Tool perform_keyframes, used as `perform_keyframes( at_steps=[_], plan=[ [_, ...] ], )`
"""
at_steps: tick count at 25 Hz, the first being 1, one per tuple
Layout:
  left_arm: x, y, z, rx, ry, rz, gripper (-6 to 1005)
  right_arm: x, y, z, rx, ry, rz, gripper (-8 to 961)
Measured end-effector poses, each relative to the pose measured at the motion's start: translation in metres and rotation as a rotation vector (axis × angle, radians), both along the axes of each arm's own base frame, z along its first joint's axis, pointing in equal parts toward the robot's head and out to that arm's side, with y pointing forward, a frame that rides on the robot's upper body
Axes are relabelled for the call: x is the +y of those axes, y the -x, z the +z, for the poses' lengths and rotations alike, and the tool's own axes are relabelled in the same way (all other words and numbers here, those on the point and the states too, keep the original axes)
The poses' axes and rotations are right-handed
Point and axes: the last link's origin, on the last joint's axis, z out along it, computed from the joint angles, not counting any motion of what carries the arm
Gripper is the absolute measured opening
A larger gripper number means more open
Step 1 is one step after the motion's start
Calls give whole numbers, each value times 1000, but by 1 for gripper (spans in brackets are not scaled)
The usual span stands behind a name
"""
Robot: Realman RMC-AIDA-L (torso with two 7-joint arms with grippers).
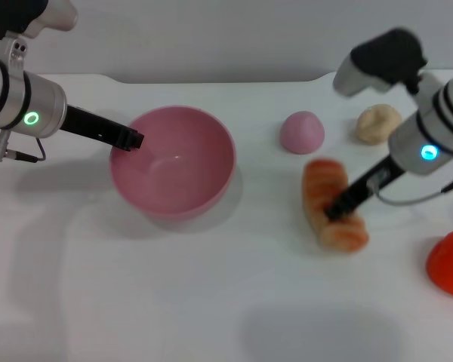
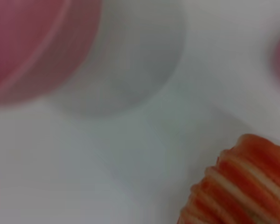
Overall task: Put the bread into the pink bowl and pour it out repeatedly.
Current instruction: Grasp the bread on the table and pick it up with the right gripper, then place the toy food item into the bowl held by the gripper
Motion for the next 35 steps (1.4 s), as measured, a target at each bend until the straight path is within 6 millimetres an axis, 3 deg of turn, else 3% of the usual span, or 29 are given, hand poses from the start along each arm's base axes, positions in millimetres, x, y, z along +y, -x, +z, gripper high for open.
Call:
perform_keyframes(
  at_steps=[13,20,23,27,35],
  plan=[
    [3,-4,0,4,-1,-10,44,43,52,75,177,-412,293,161],
    [5,-7,-3,3,5,-13,44,50,112,107,348,-577,524,157],
    [7,-10,-4,2,7,-20,44,47,131,102,435,-556,583,154],
    [11,-15,-1,-2,-8,-30,44,40,144,77,477,-483,618,150],
    [21,-19,5,0,-64,-50,45,34,148,28,473,-425,637,147]
  ],
)
